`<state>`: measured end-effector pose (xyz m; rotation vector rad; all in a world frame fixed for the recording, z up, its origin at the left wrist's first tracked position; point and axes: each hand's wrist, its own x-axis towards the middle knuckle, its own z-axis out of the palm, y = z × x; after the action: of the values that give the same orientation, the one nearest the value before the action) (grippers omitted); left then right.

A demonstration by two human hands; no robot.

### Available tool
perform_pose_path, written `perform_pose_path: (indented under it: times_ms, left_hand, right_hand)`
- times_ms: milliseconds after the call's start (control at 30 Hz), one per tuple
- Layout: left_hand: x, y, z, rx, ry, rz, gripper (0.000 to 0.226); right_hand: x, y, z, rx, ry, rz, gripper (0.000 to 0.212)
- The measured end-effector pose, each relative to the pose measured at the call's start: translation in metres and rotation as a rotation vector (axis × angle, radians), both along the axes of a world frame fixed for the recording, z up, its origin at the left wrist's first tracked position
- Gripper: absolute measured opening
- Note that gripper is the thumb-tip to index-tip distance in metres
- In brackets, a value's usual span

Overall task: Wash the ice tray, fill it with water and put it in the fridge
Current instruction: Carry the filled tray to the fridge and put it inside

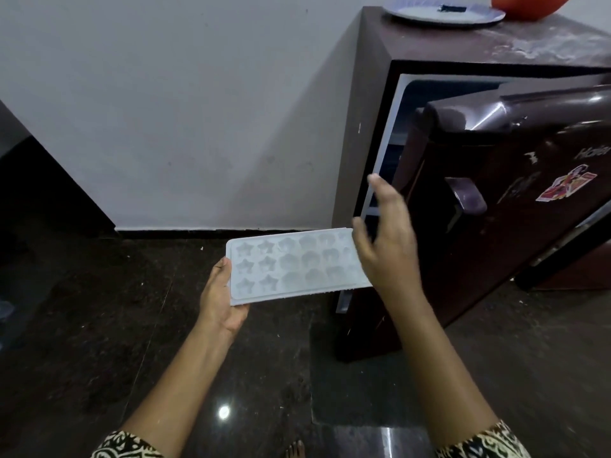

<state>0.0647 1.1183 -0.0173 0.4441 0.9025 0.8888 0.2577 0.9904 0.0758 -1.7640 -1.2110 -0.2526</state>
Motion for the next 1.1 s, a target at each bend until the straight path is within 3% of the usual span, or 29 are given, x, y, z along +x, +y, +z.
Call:
perform_pose_path:
  times_ms: [67,133,233,333,467,567,700,800,933,1100]
  left_hand:
    - [-0.002,-0.001,0.0,0.004,-0.001,-0.007,0.04]
    - [-0.003,-0.003,0.0,0.003,0.0,-0.012,0.041]
    - [-0.004,-0.004,0.001,0.002,-0.016,-0.008,0.043]
    - [-0.004,-0.005,0.0,0.008,-0.027,-0.016,0.044]
    - [-0.002,-0.007,0.0,0.01,-0.03,-0.031,0.042]
    - [-0.001,-0.008,0.001,0.013,-0.025,-0.031,0.027]
    - [0.0,-0.009,-0.002,0.007,-0.024,-0.044,0.027]
    - [0.004,-0.008,-0.002,0.009,-0.017,-0.071,0.027]
    - [0.014,-0.008,-0.003,0.004,-0.017,-0.102,0.028]
    - [0.03,-0.006,-0.003,0.008,-0.011,-0.147,0.04]
  right_hand:
    - [-0.004,0.018,0.005,-0.136,0.209,0.111,0.065]
    - [0.006,0.037,0.006,-0.196,0.404,0.091,0.075]
    - [0.028,0.058,0.013,-0.175,0.69,-0.041,0.086]
    - [0.036,0.061,0.011,-0.083,0.812,-0.185,0.09]
    - [0.022,0.054,0.003,0.033,0.869,-0.23,0.09]
    - [0.006,0.036,0.001,0.129,0.855,-0.392,0.092]
    - [-0.02,0.003,-0.008,0.143,0.54,-0.586,0.098]
    - [-0.022,-0.004,-0.018,-0.046,0.388,-0.501,0.087]
    - [-0.002,-0.006,-0.031,-0.31,0.538,-0.409,0.062]
    - [0.027,-0.023,-0.046,-0.374,0.73,-0.418,0.049]
